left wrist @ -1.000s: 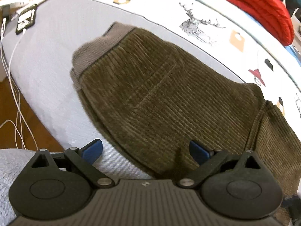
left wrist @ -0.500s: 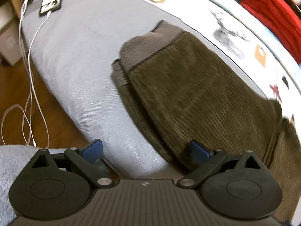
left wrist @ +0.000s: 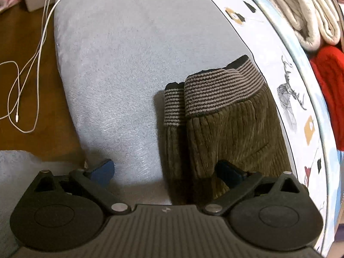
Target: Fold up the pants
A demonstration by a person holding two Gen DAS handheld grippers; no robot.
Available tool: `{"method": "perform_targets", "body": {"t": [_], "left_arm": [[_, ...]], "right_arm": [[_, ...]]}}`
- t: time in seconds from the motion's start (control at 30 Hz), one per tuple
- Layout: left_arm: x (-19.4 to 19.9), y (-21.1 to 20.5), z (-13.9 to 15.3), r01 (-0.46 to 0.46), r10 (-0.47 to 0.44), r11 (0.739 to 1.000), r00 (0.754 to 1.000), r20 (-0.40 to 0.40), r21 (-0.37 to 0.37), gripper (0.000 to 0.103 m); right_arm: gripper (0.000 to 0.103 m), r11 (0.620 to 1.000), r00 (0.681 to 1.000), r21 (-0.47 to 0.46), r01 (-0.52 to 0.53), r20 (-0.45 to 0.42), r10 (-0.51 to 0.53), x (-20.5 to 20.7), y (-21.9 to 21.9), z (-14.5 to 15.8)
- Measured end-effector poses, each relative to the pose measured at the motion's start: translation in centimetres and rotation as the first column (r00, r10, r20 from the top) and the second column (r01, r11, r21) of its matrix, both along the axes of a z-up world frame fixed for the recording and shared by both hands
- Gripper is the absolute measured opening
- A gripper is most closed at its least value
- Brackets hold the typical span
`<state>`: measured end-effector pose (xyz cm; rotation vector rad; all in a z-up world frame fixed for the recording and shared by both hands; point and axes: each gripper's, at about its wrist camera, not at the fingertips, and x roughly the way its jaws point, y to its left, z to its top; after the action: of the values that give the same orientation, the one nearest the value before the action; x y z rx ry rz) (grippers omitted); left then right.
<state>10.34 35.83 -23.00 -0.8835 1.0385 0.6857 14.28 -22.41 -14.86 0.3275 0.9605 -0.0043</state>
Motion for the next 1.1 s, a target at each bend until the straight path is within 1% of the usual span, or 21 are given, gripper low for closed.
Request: {"method": "perform_targets", "body": {"t": [0.07, 0.13, 0.2, 0.23, 0.27, 0.3, 0.33, 0.4, 0.43, 0.47, 0.5, 0.53, 0.57, 0.67, 0.77, 0.83, 0.87, 0.93, 1.0, 1.03, 1.1], "left_arm": [[0.2, 0.1, -0.3, -0.015, 0.015, 1.0, 1.0, -0.008, 0.004, 0.103], [0.3, -0.1, -0.1, -0.028, 0.028, 0.999, 1.0, -0.003, 0.015, 0.103], [0.7, -0.3, 0.3, 0.008, -0.008, 1.0, 0.999, 0.038, 0.018, 0.102], [0.9, -0.4, 0.5, 0.038, -0.038, 0.999, 0.996, 0.075, 0.004, 0.096], [1.2, -0.6, 0.6, 0.078, -0.076, 0.997, 0.99, 0.122, -0.017, 0.083], [1.6, -0.7, 0.6, 0.105, -0.102, 0.994, 0.986, 0.133, -0.022, 0.078], [2.0, -0.8, 0.3, 0.11, -0.108, 0.994, 0.988, 0.112, -0.013, 0.074], [2.0, -0.7, -0.2, 0.079, -0.076, 0.997, 0.991, 0.108, -0.022, 0.072], [2.1, -0.5, -0.1, 0.059, -0.056, 0.998, 0.992, 0.111, -0.025, 0.065], [2.1, -0.4, -0.2, 0.05, -0.045, 0.998, 0.991, 0.126, -0.038, 0.051], [2.0, -0.4, -0.2, 0.04, -0.034, 0.998, 0.99, 0.134, -0.044, 0.044], [2.0, -0.4, 0.1, 0.031, -0.027, 0.999, 0.991, 0.133, -0.029, 0.034], [2.0, -0.5, 0.3, 0.033, -0.029, 0.999, 0.99, 0.135, -0.023, 0.028], [1.9, -1.2, 1.7, 0.031, -0.033, 0.999, 0.99, 0.137, 0.02, 0.023], [2.5, -2.1, 3.6, 0.02, -0.027, 0.998, 0.993, 0.119, 0.055, 0.02], [3.2, -3.3, 5.3, 0.033, -0.043, 0.994, 0.994, 0.099, 0.103, 0.02], [3.8, -4.3, 6.4, 0.054, -0.069, 0.989, 0.993, 0.098, 0.141, 0.019], [4.9, -6.6, 8.7, 0.109, -0.134, 0.968, 0.986, 0.1, 0.225, 0.019], [5.9, -9.2, 10.7, 0.155, -0.194, 0.947, 0.974, 0.117, 0.282, 0.018], [6.3, -10.6, 11.8, 0.177, -0.225, 0.934, 0.966, 0.128, 0.309, 0.016], [7.3, -14.1, 13.9, 0.233, -0.302, 0.899, 0.943, 0.14, 0.37, 0.013]], "right_arm": [[0.08, 1.0, 1.0, 0.008, 0.007, -0.008, -0.007, -0.5, -0.1, -0.3], [0.08, 1.0, 1.0, 0.008, -0.015, -0.009, 0.016, -0.5, 0.4, -0.6], [0.08, 0.999, 0.999, -0.004, -0.043, -0.013, 0.043, -0.4, 0.9, -0.6], [0.08, 0.998, 0.998, -0.009, -0.054, -0.015, 0.054, -0.3, 1.1, -0.7], [0.08, 0.998, 0.998, -0.009, -0.061, -0.014, 0.061, -0.2, 1.2, -0.6], [0.08, 0.998, 0.998, -0.007, -0.066, -0.012, 0.066, -0.1, 1.3, -0.6], [0.08, 0.998, 0.998, -0.004, -0.067, -0.013, 0.067, 0.0, 1.3, -0.6], [0.08, 0.998, 0.998, 0.004, -0.063, -0.016, 0.063, 0.3, 1.4, -0.6], [0.08, 0.998, 0.998, 0.01, -0.061, -0.016, 0.062, 0.4, 1.4, -0.6], [0.08, 0.998, 0.998, 0.015, -0.058, -0.015, 0.058, 0.6, 1.4, -0.6], [0.08, 0.998, 0.998, 0.021, -0.055, -0.013, 0.055, 0.6, 1.4, -0.6], [0.08, 0.998, 0.998, 0.024, -0.057, -0.014, 0.057, 0.7, 1.5, -0.6], [0.08, 0.998, 0.998, 0.024, -0.062, -0.013, 0.062, 0.7, 1.6, -0.6], [0.08, 0.997, 0.997, 0.018, -0.08, -0.009, 0.081, 0.8, 1.7, -0.6], [0.08, 0.996, 0.996, 0.016, -0.085, 0.004, 0.085, 0.8, 1.4, -0.3], [0.08, 0.997, 0.997, 0.016, -0.077, 0.015, 0.077, 0.9, 0.9, -0.2], [0.08, 0.997, 0.997, 0.02, -0.071, 0.02, 0.07, 0.9, 0.6, -0.1], [0.08, 0.998, 0.998, 0.036, -0.057, 0.034, 0.056, 0.9, -0.1, -0.1], [0.079, 0.998, 0.998, 0.052, -0.047, 0.045, 0.044, 0.9, -0.9, -0.2], [0.079, 0.997, 0.998, 0.059, -0.042, 0.051, 0.039, 0.9, -1.2, -0.2], [0.079, 0.996, 0.997, 0.079, -0.029, 0.069, 0.024, 1.0, -2.1, -0.3]]}}
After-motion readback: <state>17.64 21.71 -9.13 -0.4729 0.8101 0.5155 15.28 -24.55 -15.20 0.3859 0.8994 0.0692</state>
